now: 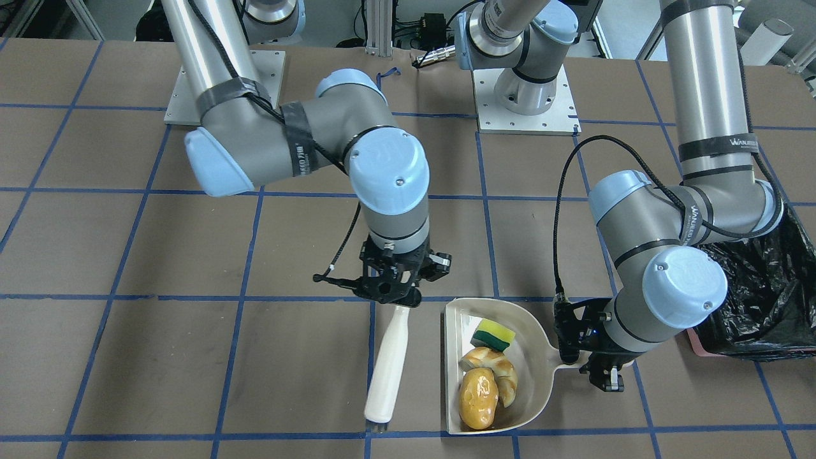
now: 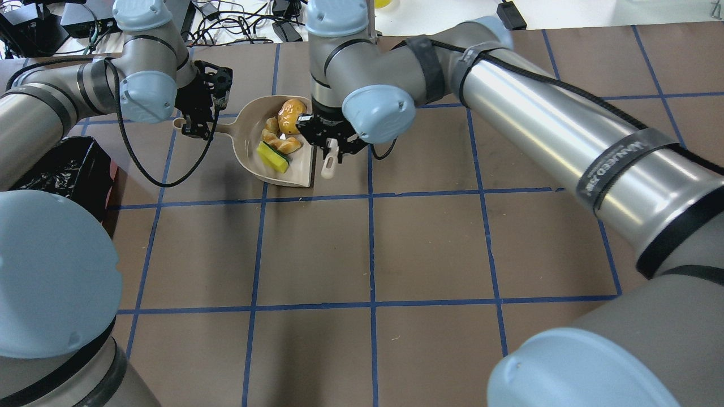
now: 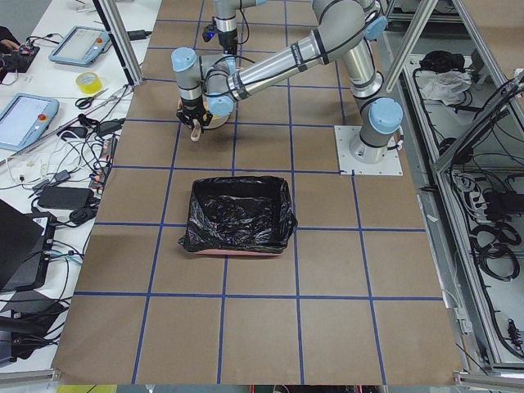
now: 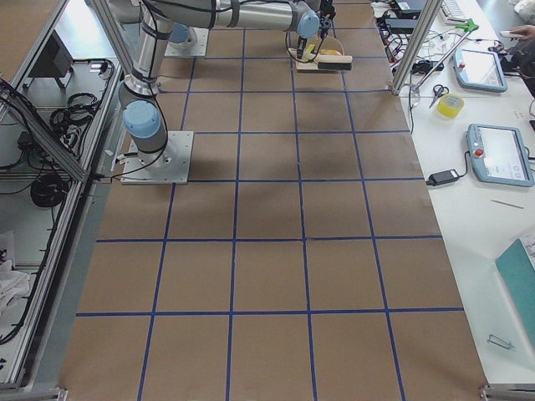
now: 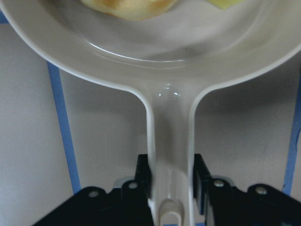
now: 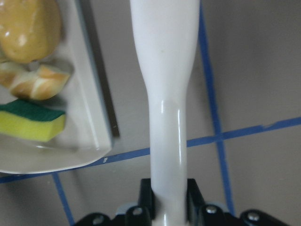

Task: Sweep and dump trash into bin
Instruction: 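Lift the loaded dustpan with the left gripper while the right gripper withdraws the brush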

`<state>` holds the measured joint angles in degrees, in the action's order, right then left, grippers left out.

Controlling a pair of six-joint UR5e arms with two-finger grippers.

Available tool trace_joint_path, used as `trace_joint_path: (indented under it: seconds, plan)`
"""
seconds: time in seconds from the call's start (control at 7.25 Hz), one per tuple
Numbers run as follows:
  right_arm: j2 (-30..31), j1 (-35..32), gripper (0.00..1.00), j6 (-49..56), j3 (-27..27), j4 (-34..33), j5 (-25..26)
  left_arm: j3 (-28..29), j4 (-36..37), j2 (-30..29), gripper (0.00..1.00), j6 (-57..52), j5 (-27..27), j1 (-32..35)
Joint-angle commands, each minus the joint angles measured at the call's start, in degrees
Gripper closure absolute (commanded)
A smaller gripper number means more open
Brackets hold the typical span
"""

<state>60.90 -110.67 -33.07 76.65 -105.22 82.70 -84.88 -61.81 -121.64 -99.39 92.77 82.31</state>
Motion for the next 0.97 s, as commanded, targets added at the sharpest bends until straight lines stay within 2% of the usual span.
trace_joint_path:
  seconds: [0.0,0.28,0.55,0.69,0.83]
  plan:
    - [7.6,11.9,1.00,17.5,2.6,8.5,3.0,0.2,-0.7,1.4,1.00,0.1,-4.0,-0.4]
    - [13.7,24.2,1.00,31.6,10.9,7.5,8.2,0.3,-2.1,3.3,1.00,0.1,-7.6,-1.6]
    - [14.9,35.0,1.00,42.2,16.3,5.0,7.5,0.6,-8.1,6.3,1.00,-1.3,-11.4,-5.4]
    - [14.7,38.3,1.00,44.2,18.1,4.2,7.2,0.9,-12.6,7.6,1.00,-1.6,-15.8,-8.5]
    - [14.2,38.9,1.00,45.5,19.5,2.6,7.2,1.1,-14.9,8.6,1.00,-2.3,-18.4,-11.1]
